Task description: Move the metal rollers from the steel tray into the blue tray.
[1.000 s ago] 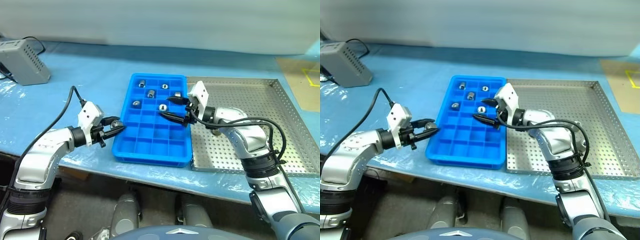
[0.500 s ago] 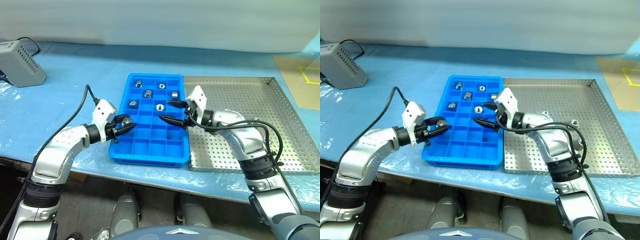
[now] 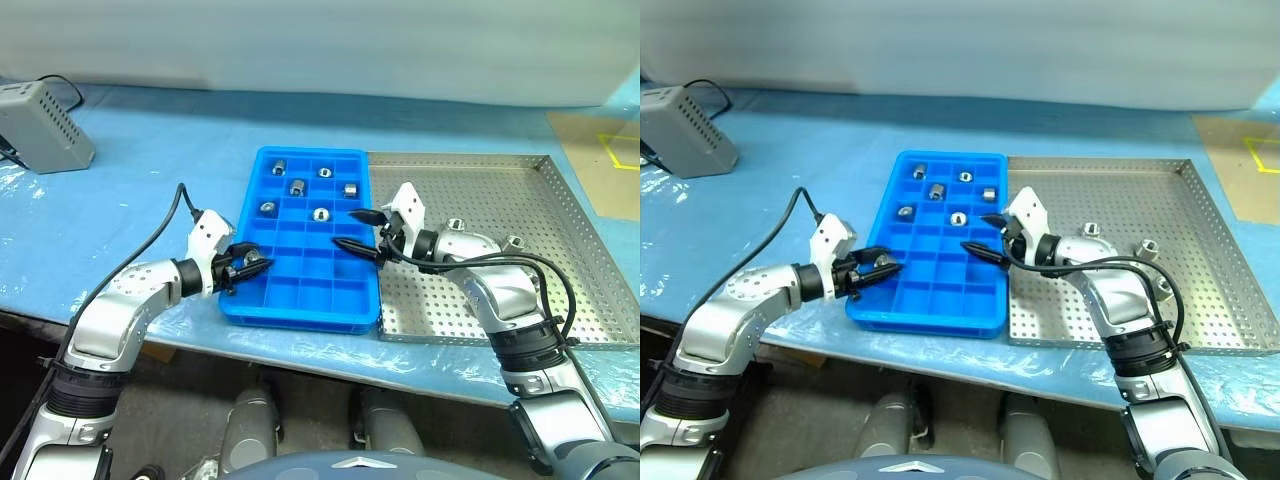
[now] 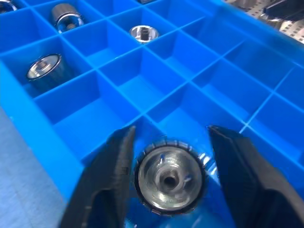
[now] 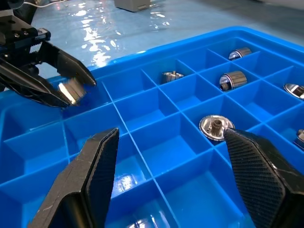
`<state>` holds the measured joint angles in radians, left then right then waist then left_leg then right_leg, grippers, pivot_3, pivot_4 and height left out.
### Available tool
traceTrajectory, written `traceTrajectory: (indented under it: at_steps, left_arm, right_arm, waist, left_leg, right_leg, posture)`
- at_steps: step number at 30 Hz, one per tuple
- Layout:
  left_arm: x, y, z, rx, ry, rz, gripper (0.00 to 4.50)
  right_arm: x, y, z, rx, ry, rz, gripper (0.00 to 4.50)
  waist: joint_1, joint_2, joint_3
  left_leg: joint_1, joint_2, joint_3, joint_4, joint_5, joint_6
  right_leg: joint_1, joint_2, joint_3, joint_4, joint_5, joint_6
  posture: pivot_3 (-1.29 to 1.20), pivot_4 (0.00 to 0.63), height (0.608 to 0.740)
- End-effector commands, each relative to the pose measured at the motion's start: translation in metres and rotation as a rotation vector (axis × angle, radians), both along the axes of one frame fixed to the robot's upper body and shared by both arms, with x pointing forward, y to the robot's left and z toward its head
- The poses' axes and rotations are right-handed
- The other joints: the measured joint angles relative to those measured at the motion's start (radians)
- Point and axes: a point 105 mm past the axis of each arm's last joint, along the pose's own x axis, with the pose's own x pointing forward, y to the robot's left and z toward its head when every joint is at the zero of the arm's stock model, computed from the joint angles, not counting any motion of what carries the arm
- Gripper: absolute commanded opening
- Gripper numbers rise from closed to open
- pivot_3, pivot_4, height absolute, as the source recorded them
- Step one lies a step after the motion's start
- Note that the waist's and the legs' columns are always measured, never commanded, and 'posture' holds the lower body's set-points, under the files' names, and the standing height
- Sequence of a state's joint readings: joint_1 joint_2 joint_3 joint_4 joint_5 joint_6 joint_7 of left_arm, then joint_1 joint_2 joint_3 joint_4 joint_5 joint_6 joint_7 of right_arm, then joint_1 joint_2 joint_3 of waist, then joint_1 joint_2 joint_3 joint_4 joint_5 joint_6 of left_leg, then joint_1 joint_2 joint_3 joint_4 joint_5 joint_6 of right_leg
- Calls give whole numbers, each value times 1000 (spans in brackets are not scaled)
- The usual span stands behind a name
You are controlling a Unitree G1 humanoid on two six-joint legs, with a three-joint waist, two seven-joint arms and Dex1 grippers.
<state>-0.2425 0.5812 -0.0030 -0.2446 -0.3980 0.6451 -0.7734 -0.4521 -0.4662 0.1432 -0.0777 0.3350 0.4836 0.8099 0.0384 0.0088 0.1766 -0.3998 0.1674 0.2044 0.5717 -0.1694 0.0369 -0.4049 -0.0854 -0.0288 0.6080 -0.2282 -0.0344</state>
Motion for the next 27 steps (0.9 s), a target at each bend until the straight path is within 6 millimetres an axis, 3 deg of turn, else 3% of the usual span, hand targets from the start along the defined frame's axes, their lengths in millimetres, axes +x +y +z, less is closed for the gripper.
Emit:
traceTrajectory:
  at_steps: [1, 6, 12, 15, 18, 22, 27]
  left_arm:
    - [7, 9, 4, 25, -37, 29, 3331]
    - [15, 16, 10, 6, -97, 28, 3331]
    - [31, -5, 63, -59, -229, -66, 3331]
    - [47, -19, 84, -40, -275, -136, 3331]
    - [63, -42, 91, 13, -295, -216, 3331]
    - [79, -106, 96, 51, -377, -359, 3331]
    - [93, -166, 85, 108, -358, -413, 3331]
  right_arm:
    - [-3, -3, 15, 16, -70, -2, 3607]
    - [-3, -8, 16, 20, -78, -27, 3607]
    - [-8, -27, 31, 37, -57, -23, 3607]
    - [-9, -47, 36, -15, -73, -58, 3607]
    - [-2, -72, 45, -37, -98, -147, 3607]
    - [1, -103, 59, -45, -155, -290, 3607]
    - [-13, -128, 59, -65, -185, -419, 3607]
  waist:
    - [-2, 0, 0]
    - [-8, 0, 0]
    - [1, 0, 0]
    - [5, -1, 0]
    - [0, -1, 0]
    - [-2, -1, 0]
    - [-25, -1, 0]
  left_leg:
    - [0, 0, 0, 0, 0, 0]
    - [1, 3, 0, 0, 1, -1]
    - [1, 4, 0, 0, 2, -3]
    - [2, 3, 0, 1, 2, -3]
    - [2, 3, 1, 1, 2, -3]
    - [1, 3, 1, 1, 1, -1]
    - [-4, 3, 1, 5, 0, 7]
  right_leg:
    - [0, 0, 0, 0, 0, 0]
    - [0, 4, 1, 0, 0, 0]
    - [0, 5, 2, 1, 1, -2]
    - [2, 5, 2, 0, 1, -2]
    - [2, 5, 3, 0, 1, -2]
    - [2, 5, 3, -1, 1, -2]
    - [0, 5, 3, -2, 1, -2]
  posture:
    - [-134, 150, 740]
    - [-144, 150, 740]
    - [-167, 150, 740]
    - [-188, 150, 740]
    - [-234, 150, 740]
    - [-323, 150, 740]
    - [-439, 150, 740]
